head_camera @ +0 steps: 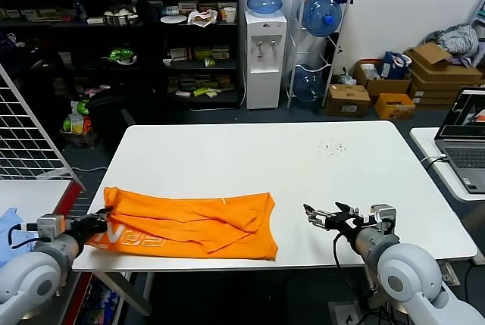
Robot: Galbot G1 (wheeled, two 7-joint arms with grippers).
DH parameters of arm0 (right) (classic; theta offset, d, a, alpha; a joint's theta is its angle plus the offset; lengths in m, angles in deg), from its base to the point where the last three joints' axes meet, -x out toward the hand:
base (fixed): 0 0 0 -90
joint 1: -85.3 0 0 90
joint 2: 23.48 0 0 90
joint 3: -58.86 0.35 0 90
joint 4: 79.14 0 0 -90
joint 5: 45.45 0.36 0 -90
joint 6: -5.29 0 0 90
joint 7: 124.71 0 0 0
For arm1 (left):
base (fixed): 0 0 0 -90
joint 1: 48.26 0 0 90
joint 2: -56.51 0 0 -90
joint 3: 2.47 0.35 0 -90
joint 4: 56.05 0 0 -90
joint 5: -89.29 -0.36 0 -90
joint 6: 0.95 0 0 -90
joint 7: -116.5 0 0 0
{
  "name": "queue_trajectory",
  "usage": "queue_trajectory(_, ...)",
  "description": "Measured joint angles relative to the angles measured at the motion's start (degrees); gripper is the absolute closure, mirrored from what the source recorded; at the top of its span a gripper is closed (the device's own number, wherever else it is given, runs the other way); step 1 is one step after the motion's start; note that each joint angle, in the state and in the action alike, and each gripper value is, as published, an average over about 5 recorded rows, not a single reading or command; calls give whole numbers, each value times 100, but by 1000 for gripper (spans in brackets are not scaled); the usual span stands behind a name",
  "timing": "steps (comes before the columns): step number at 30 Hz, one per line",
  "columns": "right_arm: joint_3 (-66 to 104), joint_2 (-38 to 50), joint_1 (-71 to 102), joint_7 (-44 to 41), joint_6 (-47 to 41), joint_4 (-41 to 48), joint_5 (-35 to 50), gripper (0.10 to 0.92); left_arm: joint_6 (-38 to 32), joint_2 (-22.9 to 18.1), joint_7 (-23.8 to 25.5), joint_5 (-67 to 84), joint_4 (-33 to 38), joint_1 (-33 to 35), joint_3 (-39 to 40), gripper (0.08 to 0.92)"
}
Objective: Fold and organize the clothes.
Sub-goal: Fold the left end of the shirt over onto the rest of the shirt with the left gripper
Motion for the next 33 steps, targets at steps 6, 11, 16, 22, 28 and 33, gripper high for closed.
queue_trajectory(6,-2,-19,8,-83,33,15,-89,104,-10,448,41,89,-327,100,-196,904)
queue_trajectory(11,7,-35,22,-99,40,9,-155,104,-16,759,47,125,-611,138,-234,904)
queue_trajectory(16,9,-79,52,-93,39,-7,-221,104,-23,992,21,178,-749,70,-171,904)
queue_trajectory(22,14,-170,123,-40,20,-11,-320,104,26,1042,-128,434,-578,-84,-55,904)
queue_trajectory(28,51,-276,238,77,-17,-84,-383,104,144,720,-470,1023,70,-341,289,904)
queue_trajectory(33,128,-323,382,194,-25,-156,-438,104,216,220,-817,1505,580,-801,911,904)
